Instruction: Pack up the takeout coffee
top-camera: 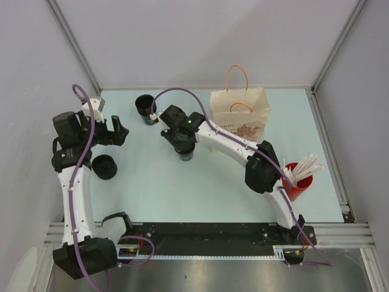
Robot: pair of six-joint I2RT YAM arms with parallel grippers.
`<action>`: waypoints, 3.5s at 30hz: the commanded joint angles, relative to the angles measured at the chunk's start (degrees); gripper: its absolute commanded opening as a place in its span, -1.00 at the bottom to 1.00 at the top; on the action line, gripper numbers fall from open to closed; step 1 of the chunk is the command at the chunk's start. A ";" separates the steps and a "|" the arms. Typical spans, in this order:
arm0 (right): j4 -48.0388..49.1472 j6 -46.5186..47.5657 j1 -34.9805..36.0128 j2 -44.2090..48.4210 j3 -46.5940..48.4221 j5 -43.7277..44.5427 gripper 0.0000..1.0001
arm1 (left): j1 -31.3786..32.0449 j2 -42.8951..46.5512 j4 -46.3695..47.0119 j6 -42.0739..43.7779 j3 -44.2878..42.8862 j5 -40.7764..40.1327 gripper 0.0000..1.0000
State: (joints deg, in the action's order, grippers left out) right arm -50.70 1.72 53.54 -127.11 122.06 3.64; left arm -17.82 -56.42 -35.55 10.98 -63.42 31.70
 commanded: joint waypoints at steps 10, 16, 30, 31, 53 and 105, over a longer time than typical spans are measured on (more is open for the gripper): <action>0.07 -1.45 0.43 -2.35 4.24 1.81 -0.39 | -0.72 1.49 1.71 -1.05 0.58 0.90 0.99; 0.16 -1.45 0.60 -2.09 4.06 1.11 -0.39 | -0.72 1.49 1.80 -1.05 0.66 0.99 0.99; -0.45 -1.11 0.95 -1.30 3.01 2.16 -1.00 | -0.72 1.32 1.54 -1.23 0.40 0.99 0.99; -0.46 -0.40 0.87 -1.04 2.57 2.16 -1.00 | -0.72 1.23 1.54 -1.23 0.40 0.90 0.99; 1.21 1.01 -2.56 3.45 -0.07 5.24 -1.00 | -0.63 1.05 1.89 -1.49 0.58 0.90 0.99; 3.23 0.38 -8.45 2.74 0.55 4.09 0.20 | -0.81 -2.37 -1.72 -0.26 -2.50 3.10 0.99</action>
State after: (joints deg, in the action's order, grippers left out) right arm -48.53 -1.67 45.71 -125.38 121.32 7.73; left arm -18.04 -57.80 -35.92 10.57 -63.00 32.56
